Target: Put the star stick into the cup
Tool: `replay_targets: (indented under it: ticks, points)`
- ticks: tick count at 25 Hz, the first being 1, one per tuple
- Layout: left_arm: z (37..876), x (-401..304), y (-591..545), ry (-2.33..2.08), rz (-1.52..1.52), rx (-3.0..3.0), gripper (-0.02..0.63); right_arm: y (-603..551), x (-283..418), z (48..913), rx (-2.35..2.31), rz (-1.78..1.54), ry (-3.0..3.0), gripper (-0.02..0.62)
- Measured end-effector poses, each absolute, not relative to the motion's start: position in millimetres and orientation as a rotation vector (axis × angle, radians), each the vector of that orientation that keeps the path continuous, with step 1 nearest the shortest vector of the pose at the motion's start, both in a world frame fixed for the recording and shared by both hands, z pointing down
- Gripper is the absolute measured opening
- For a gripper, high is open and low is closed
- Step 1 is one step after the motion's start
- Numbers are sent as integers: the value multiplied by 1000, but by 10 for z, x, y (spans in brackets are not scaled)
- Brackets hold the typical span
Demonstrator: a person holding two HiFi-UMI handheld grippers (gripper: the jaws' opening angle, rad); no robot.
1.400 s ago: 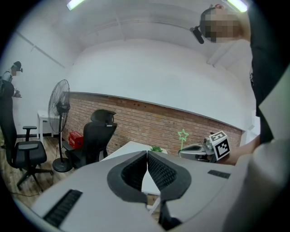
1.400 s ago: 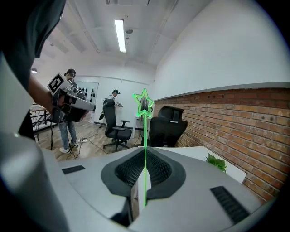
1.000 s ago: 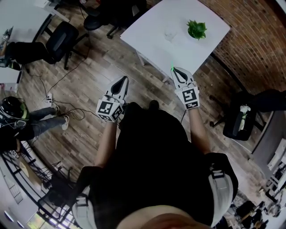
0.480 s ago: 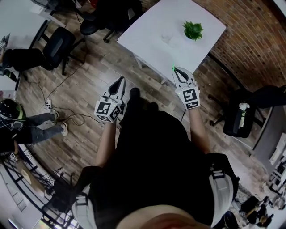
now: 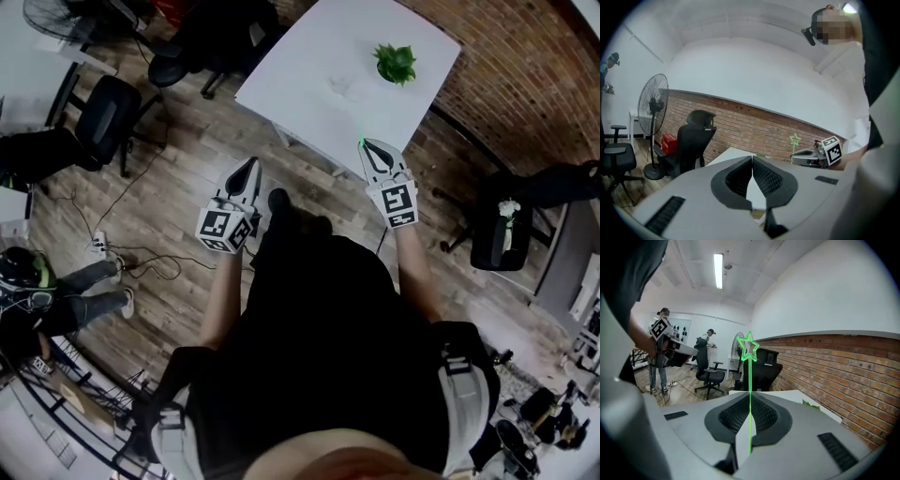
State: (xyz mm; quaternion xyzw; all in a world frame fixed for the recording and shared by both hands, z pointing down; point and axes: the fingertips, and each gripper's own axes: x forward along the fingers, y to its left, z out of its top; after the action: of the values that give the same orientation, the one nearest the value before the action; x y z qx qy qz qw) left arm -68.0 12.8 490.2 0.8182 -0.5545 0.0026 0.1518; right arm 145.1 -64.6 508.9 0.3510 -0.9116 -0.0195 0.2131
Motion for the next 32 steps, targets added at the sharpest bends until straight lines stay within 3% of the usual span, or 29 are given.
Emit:
replay_targets:
  ticks: [12,32]
  points:
    - [4820,-713,-444,-1463,27,2464,21,-944,1565,5021,1143,-39,-2469,6]
    - [4919,-1588,-1195,-1291,18,2557,21,-1479,887,5148,1358,-6,-2344,6]
